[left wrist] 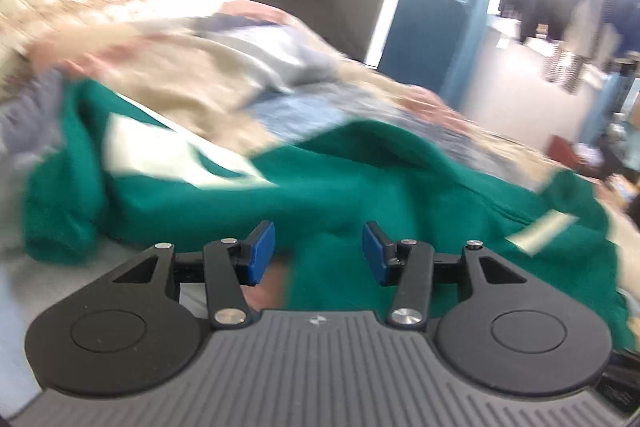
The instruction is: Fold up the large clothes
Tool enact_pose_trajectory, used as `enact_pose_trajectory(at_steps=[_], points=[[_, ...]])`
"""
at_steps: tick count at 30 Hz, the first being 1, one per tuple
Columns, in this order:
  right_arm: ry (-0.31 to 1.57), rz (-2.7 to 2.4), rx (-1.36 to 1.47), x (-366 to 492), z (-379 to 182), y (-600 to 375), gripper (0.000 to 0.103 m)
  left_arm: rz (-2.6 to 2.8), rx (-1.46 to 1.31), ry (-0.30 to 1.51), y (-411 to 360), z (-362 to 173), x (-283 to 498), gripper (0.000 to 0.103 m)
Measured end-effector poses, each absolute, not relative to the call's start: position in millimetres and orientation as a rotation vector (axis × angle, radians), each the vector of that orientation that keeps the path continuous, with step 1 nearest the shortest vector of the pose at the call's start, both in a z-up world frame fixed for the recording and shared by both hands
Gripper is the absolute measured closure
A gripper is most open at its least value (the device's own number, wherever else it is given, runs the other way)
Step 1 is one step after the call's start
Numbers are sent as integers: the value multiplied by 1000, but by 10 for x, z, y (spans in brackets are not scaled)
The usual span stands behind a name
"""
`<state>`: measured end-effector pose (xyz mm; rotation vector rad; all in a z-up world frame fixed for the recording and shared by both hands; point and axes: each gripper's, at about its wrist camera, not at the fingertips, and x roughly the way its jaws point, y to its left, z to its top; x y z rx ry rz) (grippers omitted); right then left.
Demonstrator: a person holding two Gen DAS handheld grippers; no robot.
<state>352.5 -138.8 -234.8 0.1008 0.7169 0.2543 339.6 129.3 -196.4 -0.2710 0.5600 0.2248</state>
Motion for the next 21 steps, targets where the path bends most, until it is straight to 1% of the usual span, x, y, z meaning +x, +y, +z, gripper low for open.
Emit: enact_pose_trajectory(at_steps=[4, 6, 9, 16, 19, 21], points=[[731, 261, 126, 3566, -2348, -1417, 59, 365, -200, 594, 1719, -1873, 3559, 47], [747, 264, 141, 3575, -2325, -1434, 59, 414, -160, 634, 1926, -1849, 3629, 39], [765, 271, 178, 3588, -2298, -1472, 59, 486, -65, 704, 2143, -1866, 3671, 35], [783, 274, 193, 3643, -2302, -1456, 59, 543, 134, 839, 2369, -2161, 3751, 34], [790, 275, 206, 3677, -2311, -1457, 59, 563, 229, 841, 2398, -2310, 3846, 34], [794, 280, 225, 3701, -2316, -1479, 59, 570, 240, 851, 2436, -2366, 3911, 34]])
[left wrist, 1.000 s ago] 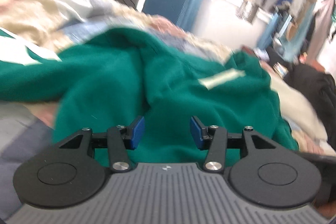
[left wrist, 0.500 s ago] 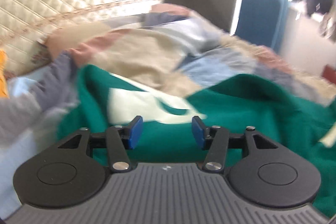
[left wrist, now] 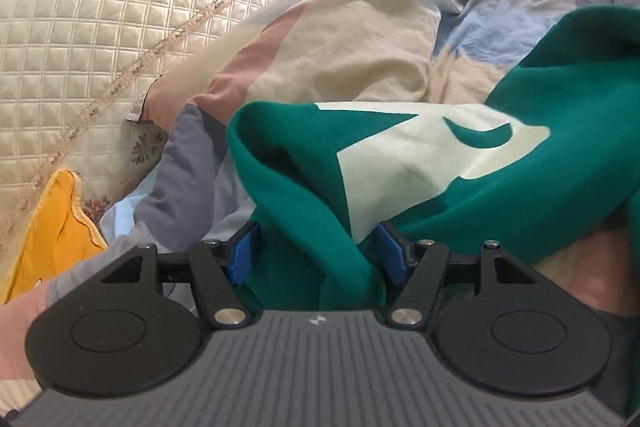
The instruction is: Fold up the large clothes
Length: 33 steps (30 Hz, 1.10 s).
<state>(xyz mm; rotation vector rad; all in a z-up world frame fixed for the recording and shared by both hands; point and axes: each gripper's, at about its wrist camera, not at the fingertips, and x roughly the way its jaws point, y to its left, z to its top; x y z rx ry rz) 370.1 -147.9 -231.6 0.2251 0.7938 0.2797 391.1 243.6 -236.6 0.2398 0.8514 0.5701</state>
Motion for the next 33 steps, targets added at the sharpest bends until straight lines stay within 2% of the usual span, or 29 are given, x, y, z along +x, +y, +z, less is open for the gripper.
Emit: enact_pose_trajectory(at_steps=[13, 14, 15, 17, 18, 23, 30, 33], points=[[807, 274, 262, 3769, -2339, -1554, 60, 480, 426, 949, 2193, -2507, 3648, 35], [806, 274, 262, 3757, -2335, -1557, 60, 478, 436, 951, 2182, -2513, 3637, 44], [805, 275, 261, 3745, -2332, -1562, 60, 485, 451, 938, 2177, -2508, 3624, 64], [805, 278, 255, 3723, -2328, -1572, 61, 507, 441, 941, 2191, -2423, 3611, 81], [805, 280, 253, 3713, -2323, -1582, 61, 508, 410, 939, 2212, -2334, 3595, 85], [814, 284, 295, 3716, -2291, -1659, 61, 486, 248, 875, 2351, -1481, 3442, 91], [808, 270, 329, 3675, -2279, -1773, 61, 406, -220, 676, 2413, 111, 3211, 92], [801, 266, 338, 3605, -2226, -1833, 59, 348, -204, 626, 2047, 602, 3264, 92]])
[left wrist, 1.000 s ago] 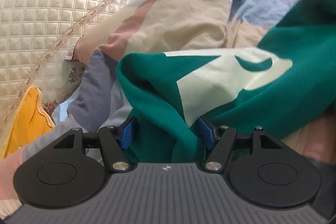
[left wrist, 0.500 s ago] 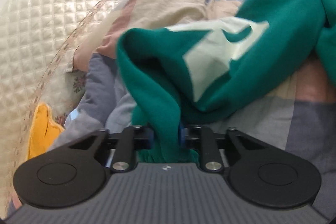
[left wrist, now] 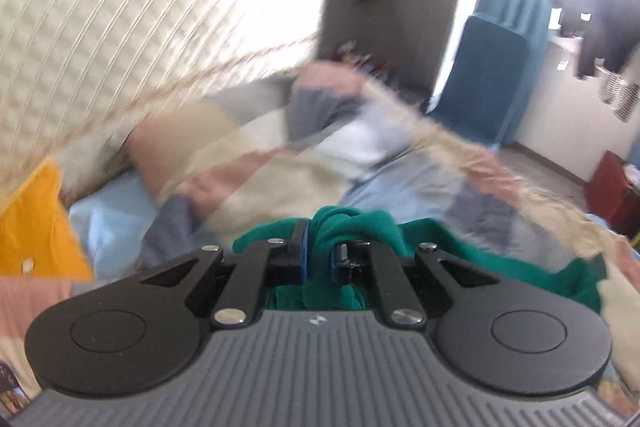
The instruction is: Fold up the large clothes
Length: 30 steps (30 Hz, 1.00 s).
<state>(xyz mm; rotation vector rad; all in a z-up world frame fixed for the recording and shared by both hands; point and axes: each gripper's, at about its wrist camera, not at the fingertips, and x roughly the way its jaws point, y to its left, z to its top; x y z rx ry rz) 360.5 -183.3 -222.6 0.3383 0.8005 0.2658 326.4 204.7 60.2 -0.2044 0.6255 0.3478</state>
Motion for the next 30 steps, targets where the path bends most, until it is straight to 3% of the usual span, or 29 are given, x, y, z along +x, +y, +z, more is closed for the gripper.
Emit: enact_pose_trajectory(at_steps=[3, 7, 13, 19, 22, 24, 30], points=[[778, 268, 373, 3494, -2146, -1923, 58, 268, -52, 594, 1359, 921, 3358, 92], [739, 269, 405, 3352, -2055, -2061, 58, 128, 54, 596, 391, 973, 3497, 92], [706, 200, 462, 3250, -2078, -2290, 58, -94, 116, 655, -907, 427, 3665, 92], [708, 111, 516, 3268, -2155, -2510, 58, -212, 24, 688, -1349, -293, 3806, 91], [696, 64, 573, 3285, -2182, -2637, 58, -252, 13, 725, -1353, -577, 3890, 80], [688, 34, 570, 3296, -2183, -2667, 58, -294, -22, 758, -1248, -734, 3914, 67], [661, -21, 551, 3346, -2166, -2691, 58, -402, -74, 770, -904, -1063, 3761, 52]])
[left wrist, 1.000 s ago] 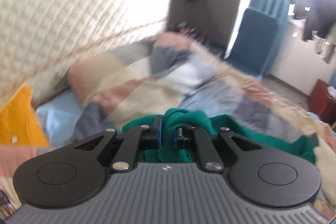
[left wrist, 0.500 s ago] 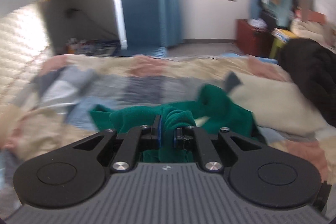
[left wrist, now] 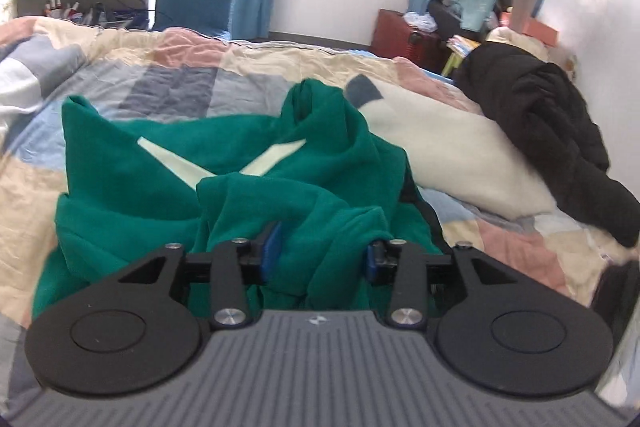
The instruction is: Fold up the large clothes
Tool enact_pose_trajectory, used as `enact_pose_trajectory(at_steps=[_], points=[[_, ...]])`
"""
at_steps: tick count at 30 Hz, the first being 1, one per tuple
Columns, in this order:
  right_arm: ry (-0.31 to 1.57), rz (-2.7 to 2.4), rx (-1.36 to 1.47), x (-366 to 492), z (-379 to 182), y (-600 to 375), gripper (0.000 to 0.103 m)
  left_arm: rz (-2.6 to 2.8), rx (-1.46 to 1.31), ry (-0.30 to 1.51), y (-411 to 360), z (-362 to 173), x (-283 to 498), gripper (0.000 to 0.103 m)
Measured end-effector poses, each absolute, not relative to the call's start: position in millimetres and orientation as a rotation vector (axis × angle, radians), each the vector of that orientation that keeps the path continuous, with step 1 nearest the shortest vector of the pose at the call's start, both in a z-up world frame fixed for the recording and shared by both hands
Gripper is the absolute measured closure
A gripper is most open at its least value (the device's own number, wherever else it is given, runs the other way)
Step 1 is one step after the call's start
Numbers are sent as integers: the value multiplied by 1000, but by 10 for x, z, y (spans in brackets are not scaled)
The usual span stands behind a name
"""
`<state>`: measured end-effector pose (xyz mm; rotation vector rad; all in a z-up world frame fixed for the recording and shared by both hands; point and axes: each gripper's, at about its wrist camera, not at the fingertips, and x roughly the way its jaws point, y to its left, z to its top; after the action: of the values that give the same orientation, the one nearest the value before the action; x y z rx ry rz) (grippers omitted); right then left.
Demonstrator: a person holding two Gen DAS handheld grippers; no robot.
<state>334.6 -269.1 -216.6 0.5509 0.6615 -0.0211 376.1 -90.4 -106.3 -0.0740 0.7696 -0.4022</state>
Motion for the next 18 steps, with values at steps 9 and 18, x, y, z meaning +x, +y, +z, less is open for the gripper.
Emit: enact_pose_trajectory(at_steps=[9, 18], points=[[667, -9, 495, 3428, -2095, -2541, 58, -447, -40, 610, -659, -1511, 3331, 12], [627, 57, 560, 3432, -2022, -2534, 56, -395, -249, 560, -48, -1722, 3338, 8]])
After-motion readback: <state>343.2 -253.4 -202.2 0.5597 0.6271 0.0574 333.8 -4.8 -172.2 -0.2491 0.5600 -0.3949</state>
